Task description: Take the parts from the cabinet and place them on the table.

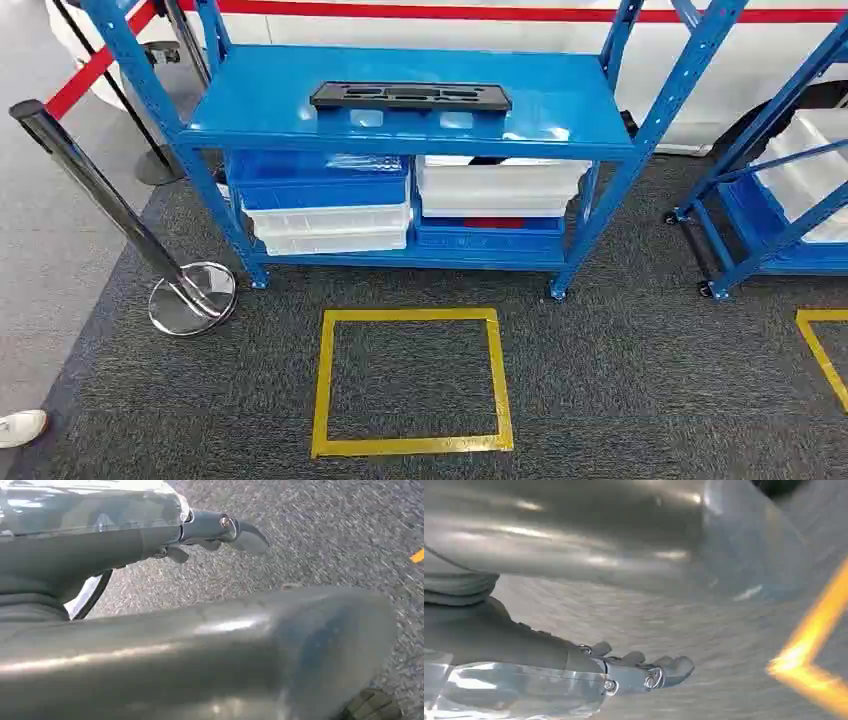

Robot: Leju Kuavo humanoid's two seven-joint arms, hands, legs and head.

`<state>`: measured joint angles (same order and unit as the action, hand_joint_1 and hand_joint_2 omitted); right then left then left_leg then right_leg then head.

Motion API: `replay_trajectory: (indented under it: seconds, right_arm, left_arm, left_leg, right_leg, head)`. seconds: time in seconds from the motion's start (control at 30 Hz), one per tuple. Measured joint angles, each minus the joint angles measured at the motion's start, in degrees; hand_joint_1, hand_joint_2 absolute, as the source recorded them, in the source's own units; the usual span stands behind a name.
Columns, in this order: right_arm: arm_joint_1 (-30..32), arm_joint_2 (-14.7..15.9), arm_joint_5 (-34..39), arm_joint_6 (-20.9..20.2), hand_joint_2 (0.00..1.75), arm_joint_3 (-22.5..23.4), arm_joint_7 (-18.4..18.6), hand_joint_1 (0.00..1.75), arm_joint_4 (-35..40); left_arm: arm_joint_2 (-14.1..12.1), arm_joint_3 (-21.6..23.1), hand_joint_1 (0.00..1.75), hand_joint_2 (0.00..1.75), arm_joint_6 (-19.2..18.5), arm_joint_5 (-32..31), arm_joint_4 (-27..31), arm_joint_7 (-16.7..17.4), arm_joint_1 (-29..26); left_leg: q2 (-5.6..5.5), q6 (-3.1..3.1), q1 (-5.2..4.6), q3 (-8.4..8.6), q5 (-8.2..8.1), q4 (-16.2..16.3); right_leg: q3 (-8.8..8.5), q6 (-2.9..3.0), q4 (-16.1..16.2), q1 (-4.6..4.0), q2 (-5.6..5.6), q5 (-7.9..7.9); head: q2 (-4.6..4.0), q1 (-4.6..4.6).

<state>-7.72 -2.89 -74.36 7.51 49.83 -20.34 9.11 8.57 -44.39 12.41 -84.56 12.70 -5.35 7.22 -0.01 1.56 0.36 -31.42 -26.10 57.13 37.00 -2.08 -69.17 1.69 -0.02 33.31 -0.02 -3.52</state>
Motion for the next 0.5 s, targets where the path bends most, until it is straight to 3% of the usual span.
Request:
replay_trajectory:
  seconds: [0.03, 0.07, 0.1, 0.13, 0.2, 0.23, 0.27, 0.33, 0.37, 0.4, 0.43, 0.5]
  right_arm:
    - [-1.25, -0.02, -1.44, -1.6, 0.0, -1.71, -2.54, 0.0, 0.02]
    - [-2.36, -0.06, -2.75, -2.67, 0.0, -3.4, -4.97, 0.0, 0.06]
    - [-3.45, -0.11, -3.73, -3.4, 0.0, -4.97, -6.7, 0.0, 0.09]
    - [-4.72, -0.2, -4.72, -3.98, 0.0, -6.45, -7.89, 0.0, 0.13]
    - [-7.22, -0.22, -7.32, -4.52, 0.0, -9.6, -10.36, 0.0, 0.44]
    - [-8.6, -0.22, -8.57, -4.67, 0.0, -11.5, -11.63, 0.0, 0.57]
    - [-9.94, -0.22, -9.57, -4.91, 0.0, -14.17, -12.85, 0.0, 0.77]
    - [-11.76, -0.22, -10.33, -4.85, 0.0, -17.41, -14.13, 0.0, 1.09]
    - [-12.25, -0.22, -10.83, -4.48, 0.0, -19.06, -15.41, 0.0, 1.35]
    - [-12.65, -0.22, -11.38, -3.98, 0.0, -20.61, -16.59, 0.0, 1.57]
    - [-13.03, -0.02, -11.71, -3.51, 0.0, -22.19, -17.5, 0.0, 1.88]
    - [-13.98, 0.64, -12.04, -2.11, 0.0, -25.07, -19.12, 0.0, 2.45]
  left_arm:
    - [0.22, 0.04, 0.0, 0.0, -0.26, -0.02, -0.09, 0.22, -0.08]
    - [0.37, 0.02, 0.0, 0.0, -0.37, 0.07, -0.11, 0.28, -0.13]
    - [0.67, 0.02, 0.0, 0.0, -0.41, 0.11, -0.22, 0.33, -0.26]
    - [0.89, 0.02, 0.0, 0.0, -0.41, 0.26, -0.26, 0.42, -0.24]
    - [1.57, 0.02, 0.0, 0.0, -0.52, 0.26, -0.33, 0.79, 0.01]
    - [1.95, 0.02, 0.0, 0.0, -0.68, 0.24, -0.46, 1.14, 0.16]
    - [2.19, 0.04, 0.0, 0.0, -0.81, 0.22, -0.57, 1.4, 0.52]
    - [2.51, 0.04, 0.0, 0.0, -1.07, 0.43, -0.57, 1.64, 0.84]
    - [2.73, 0.02, 0.0, 0.0, -1.09, 0.81, -0.59, 1.51, 0.9]
    - [2.75, 0.02, 0.0, 0.0, -1.09, 1.26, -0.59, 1.35, 0.94]
    - [2.88, 0.02, 0.0, 0.0, -1.07, 1.47, -0.59, 1.18, 0.98]
    - [3.08, -0.07, 0.0, 0.0, -1.18, 1.86, -0.59, 0.72, 1.17]
  left_leg:
    - [0.11, 0.1, -0.22, -0.08, 0.0, 0.03]
    - [0.18, 0.14, -0.36, -0.06, -0.01, 0.05]
    - [0.18, 0.14, -0.43, 0.02, -0.02, 0.07]
    - [0.09, 0.17, -0.53, 0.13, -0.04, 0.11]
    - [-0.24, 0.04, -0.64, 0.25, -0.16, 0.39]
    - [-0.28, -0.13, -0.74, -0.06, -0.24, 0.52]
    - [-0.34, -0.45, -1.11, -0.48, -0.33, 1.04]
    - [-0.34, -1.04, -0.84, -0.68, -0.02, 0.73]
    - [-0.36, -1.3, -0.87, -0.62, 0.0, 0.71]
    - [-0.42, -1.6, -0.84, -0.86, -0.49, 1.14]
    - [-0.35, -2.05, -0.79, -1.31, -1.55, 2.56]
    - [-0.36, -2.73, -0.49, -5.42, -5.96, 11.05]
  right_leg:
    - [2.44, -0.09, -5.05, 0.0, -0.01, 1.76]
    - [3.5, -0.06, -7.22, 0.01, -0.03, 1.88]
    - [3.25, 0.02, -6.65, 0.0, -0.03, 0.72]
    - [1.64, 0.23, -3.25, -0.02, -0.03, -1.79]
    - [-3.2, 1.0, 6.88, -0.17, -0.01, -7.1]
    - [-4.28, 1.42, 9.14, -0.46, -0.01, -6.77]
    - [-4.23, 1.3, 10.48, -0.55, -0.1, -6.59]
    - [-3.96, 1.52, 10.09, -0.84, -0.12, -6.62]
    - [-4.01, 1.8, 10.32, -0.72, -0.17, -6.8]
    - [-4.29, 2.22, 10.85, -0.08, -0.45, -7.09]
    - [-4.42, 2.41, 10.99, -0.13, -0.66, -7.13]
    - [-4.37, 2.82, 10.97, -0.16, -0.96, -7.09]
  head:
    - [0.0, 0.0]
    - [0.0, 0.0]
    - [0.0, 0.0]
    - [0.0, 0.0]
    - [0.0, 0.0]
    - [0.0, 0.0]
    - [0.0, 0.0]
    - [0.0, 0.0]
    - [0.0, 0.0]
    - [0.0, 0.0]
    - [0.0, 0.0]
    - [0.0, 0.0]
